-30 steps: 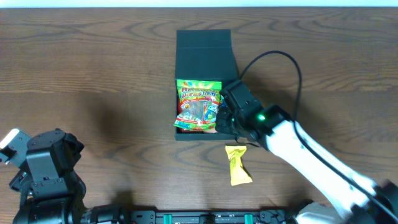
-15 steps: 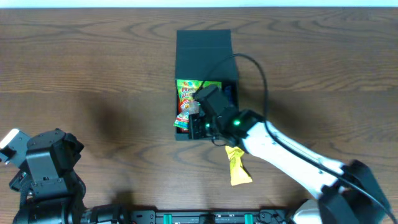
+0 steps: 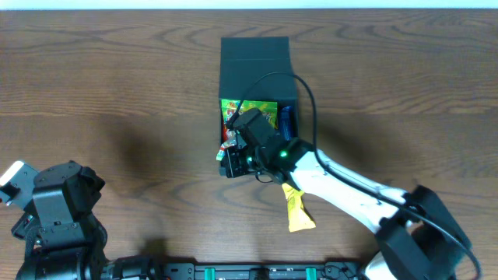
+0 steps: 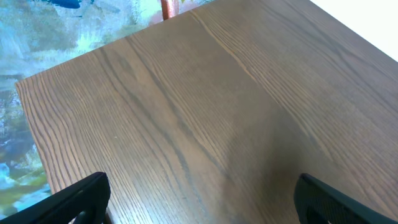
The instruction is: Pack container
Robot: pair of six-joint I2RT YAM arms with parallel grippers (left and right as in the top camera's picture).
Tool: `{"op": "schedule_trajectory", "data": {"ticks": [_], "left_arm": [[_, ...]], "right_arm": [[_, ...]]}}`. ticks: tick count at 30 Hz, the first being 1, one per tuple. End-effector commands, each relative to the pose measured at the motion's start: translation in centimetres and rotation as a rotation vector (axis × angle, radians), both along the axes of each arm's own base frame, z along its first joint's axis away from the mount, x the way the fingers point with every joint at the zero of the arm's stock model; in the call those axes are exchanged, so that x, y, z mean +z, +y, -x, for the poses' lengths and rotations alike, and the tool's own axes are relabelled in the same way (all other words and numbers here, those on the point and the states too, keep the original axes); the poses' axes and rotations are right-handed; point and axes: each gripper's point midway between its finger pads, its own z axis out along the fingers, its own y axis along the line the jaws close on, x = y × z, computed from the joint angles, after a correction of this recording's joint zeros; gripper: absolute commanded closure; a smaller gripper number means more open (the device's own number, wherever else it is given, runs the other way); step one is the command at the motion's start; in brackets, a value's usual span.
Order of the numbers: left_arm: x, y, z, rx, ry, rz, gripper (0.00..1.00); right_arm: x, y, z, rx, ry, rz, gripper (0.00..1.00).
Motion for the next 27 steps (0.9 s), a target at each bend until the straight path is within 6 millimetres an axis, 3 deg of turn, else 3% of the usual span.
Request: {"op": "schedule_trajectory", "data": {"ticks": [1, 8, 12, 15, 17, 27], "left_arm": [[0.4, 0.2, 0.2, 0.021, -0.014, -0.003, 0.05], [0.4, 0.2, 0.2, 0.021, -0.014, -0.003, 0.05], [0.4, 0.2, 0.2, 0.021, -0.014, -0.003, 0.05], [0.4, 0.2, 0.2, 0.021, -0.014, -0.003, 0.05], [0.4, 0.2, 0.2, 0.021, -0.014, -0.003, 0.05], [0.4, 0.2, 0.2, 0.021, -0.014, -0.003, 0.05]], "right_arm": [[-1.3, 0.3, -0.2, 0.019, -0.013, 0.027, 0.98], [-1.5, 0.0, -0.2, 0.028, -0.026, 0.051, 0.98], [0.8, 0.1, -0.1, 0.035, -0.035, 0.043, 0.98], [4.3, -0.1, 0.0, 0.056, -0.08, 0.027, 0.98], [5.2, -0.3, -0.2, 0.051, -0.103, 0.02, 0.99], [3.4, -1.5, -2.6, 0.001, -0.152, 0.094, 0.98]]}}
